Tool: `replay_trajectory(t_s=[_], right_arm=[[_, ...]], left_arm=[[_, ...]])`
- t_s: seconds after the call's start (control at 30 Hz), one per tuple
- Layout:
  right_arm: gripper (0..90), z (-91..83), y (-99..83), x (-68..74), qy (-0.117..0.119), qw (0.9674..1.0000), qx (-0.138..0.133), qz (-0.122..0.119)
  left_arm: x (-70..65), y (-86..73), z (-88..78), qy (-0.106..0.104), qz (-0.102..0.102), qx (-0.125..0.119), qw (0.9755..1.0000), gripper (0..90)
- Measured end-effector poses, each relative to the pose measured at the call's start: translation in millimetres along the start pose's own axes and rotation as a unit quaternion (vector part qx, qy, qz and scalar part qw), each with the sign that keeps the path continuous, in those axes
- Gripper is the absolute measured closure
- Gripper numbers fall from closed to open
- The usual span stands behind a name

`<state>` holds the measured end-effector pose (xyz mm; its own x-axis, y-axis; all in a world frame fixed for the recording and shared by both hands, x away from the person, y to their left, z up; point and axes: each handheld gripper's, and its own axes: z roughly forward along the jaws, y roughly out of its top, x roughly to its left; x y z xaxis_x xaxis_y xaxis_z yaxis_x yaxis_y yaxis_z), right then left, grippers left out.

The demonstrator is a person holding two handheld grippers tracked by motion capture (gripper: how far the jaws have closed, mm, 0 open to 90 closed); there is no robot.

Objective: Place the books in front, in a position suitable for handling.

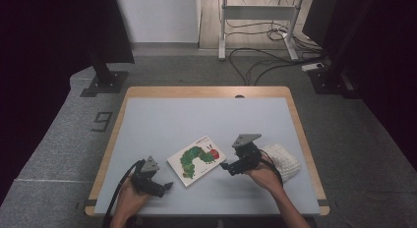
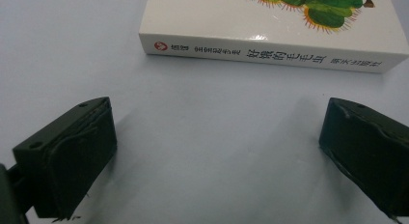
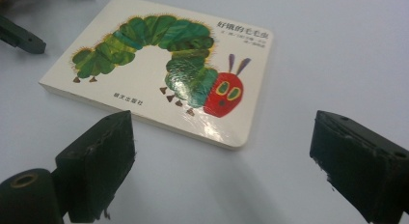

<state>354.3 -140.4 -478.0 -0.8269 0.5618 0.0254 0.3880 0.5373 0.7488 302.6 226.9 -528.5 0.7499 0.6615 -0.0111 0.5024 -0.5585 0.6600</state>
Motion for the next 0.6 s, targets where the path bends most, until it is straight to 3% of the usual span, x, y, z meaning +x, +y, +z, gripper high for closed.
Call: replay_trajectory(t_s=[0.6], right_arm=[[6.0,-62.9,-27.2,-28.8,-0.07,0.9965,-0.013,0.043]], left_arm=[[0.1,-0.2,0.1,0.0,0.0,0.0,1.0,0.0]])
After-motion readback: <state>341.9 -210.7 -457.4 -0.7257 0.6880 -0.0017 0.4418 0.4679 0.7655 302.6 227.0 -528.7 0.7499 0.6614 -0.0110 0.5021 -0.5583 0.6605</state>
